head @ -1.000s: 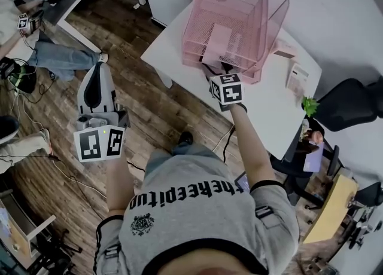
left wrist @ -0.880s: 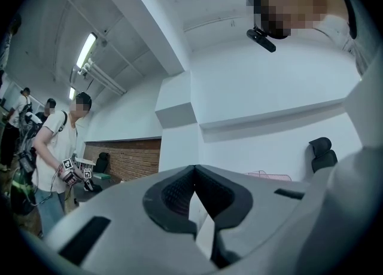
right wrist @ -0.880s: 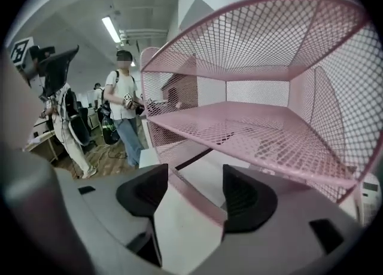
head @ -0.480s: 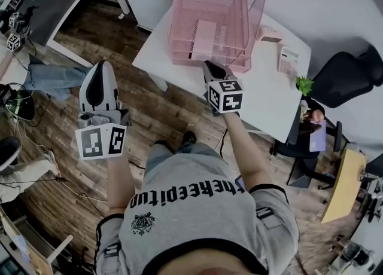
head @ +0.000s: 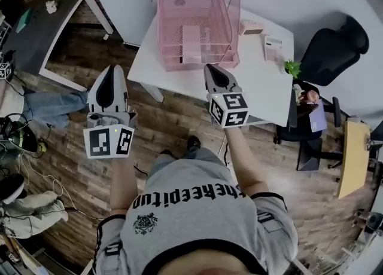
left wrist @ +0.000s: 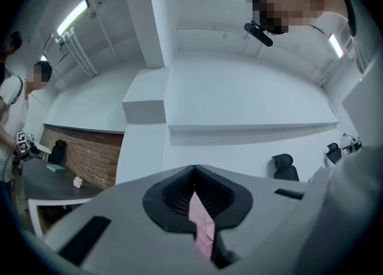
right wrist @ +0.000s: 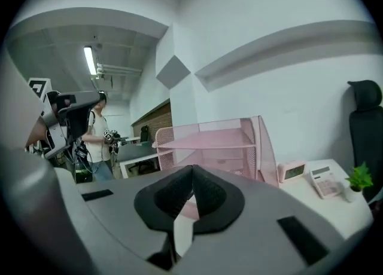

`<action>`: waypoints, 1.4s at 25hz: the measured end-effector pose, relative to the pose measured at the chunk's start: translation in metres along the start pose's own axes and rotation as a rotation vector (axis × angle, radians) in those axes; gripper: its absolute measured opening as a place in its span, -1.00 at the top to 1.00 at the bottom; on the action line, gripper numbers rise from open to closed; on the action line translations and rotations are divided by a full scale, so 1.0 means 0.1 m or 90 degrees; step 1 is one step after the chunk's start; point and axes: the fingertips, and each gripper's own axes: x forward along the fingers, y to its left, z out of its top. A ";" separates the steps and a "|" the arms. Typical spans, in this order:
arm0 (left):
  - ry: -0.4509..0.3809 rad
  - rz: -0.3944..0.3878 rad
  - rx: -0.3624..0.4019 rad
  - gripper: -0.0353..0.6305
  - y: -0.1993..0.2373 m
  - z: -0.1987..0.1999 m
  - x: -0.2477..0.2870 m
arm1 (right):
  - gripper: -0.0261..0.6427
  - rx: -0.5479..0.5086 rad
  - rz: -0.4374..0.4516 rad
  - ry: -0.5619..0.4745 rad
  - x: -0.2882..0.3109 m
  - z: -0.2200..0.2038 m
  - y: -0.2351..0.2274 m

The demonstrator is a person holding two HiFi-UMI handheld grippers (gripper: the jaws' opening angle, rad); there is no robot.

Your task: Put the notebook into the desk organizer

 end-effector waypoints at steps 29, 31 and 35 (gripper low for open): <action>-0.031 -0.168 -0.038 0.88 -0.27 0.25 -0.38 | 0.91 -0.069 -0.187 -0.227 -1.53 1.06 0.61; -0.033 -0.174 -0.039 0.88 -0.27 0.27 -0.40 | 0.92 -0.066 -0.197 -0.236 -1.60 1.07 0.62; -0.036 -0.184 -0.040 0.88 -0.27 0.28 -0.47 | 0.92 -0.067 -0.222 -0.249 -1.74 1.07 0.67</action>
